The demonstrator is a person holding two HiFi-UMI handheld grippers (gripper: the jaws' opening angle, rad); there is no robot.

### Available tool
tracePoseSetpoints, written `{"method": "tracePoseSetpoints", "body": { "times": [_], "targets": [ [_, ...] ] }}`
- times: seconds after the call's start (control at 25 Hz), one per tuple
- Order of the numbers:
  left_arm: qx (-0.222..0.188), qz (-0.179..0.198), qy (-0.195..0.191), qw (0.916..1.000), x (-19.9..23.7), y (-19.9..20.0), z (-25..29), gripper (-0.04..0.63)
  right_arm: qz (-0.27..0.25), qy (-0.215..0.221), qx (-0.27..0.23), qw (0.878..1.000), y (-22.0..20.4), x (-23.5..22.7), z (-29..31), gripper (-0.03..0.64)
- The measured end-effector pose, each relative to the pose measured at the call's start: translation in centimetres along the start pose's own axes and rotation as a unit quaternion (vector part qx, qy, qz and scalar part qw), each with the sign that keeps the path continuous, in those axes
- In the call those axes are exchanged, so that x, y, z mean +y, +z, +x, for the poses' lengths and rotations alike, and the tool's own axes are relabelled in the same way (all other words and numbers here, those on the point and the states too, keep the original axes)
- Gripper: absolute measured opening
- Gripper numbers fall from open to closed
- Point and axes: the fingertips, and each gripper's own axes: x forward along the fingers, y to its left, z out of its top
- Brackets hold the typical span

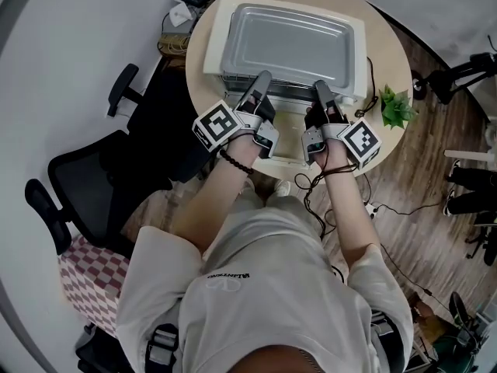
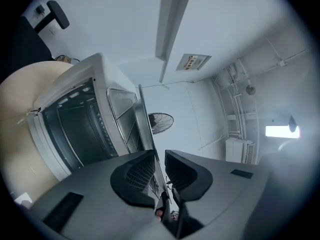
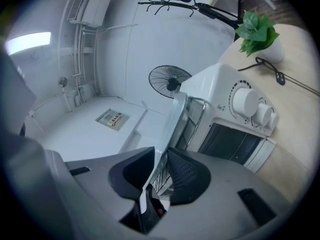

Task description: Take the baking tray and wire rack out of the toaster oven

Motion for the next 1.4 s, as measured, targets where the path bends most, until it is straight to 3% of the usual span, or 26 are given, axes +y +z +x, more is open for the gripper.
{"method": "tracePoseSetpoints", "body": {
  "times": [0.12, 0.24, 0.32, 0.52, 0.92, 1.24, 1.32, 1.4],
  "targets": [
    [0.005, -0.006, 0.012, 0.9999, -0.2, -0.1, 0.1, 0.110, -0.002, 0.002, 0.006, 1.000, -0.1, 0.2, 0.0, 0.119],
    [0.026, -0.012, 0.029, 0.9992, -0.6, -0.6, 0.1, 0.202, 0.000, -0.007, 0.004, 1.000, -0.1, -0.2, -0.1, 0.132],
    [0.039, -0.012, 0.045, 0.9981, -0.7, -0.9, 0.0, 0.229, 0.000, -0.012, 0.000, 1.000, 0.0, -0.5, -0.2, 0.132],
    [0.045, -0.006, 0.071, 0.9965, -0.8, -0.8, -0.4, 0.229, -0.012, -0.022, 0.000, 1.000, 0.1, -0.5, -0.2, 0.132],
    [0.059, 0.009, 0.060, 0.9964, -0.8, -1.6, -2.1, 0.229, -0.030, -0.019, -0.029, 0.999, 0.2, -0.9, -2.7, 0.133],
    [0.075, 0.027, 0.076, 0.9939, -0.1, -2.7, -5.3, 0.229, -0.056, -0.016, -0.037, 0.998, -0.6, -1.2, -4.8, 0.161],
    [0.079, 0.048, 0.073, 0.9930, -0.2, -3.0, -6.4, 0.229, -0.077, -0.028, -0.034, 0.996, -1.0, -1.7, -5.6, 0.161],
    [0.083, 0.096, 0.073, 0.9893, -0.3, -3.2, -7.7, 0.229, -0.116, -0.034, -0.033, 0.992, -1.4, -1.9, -6.9, 0.161]
  ]
}}
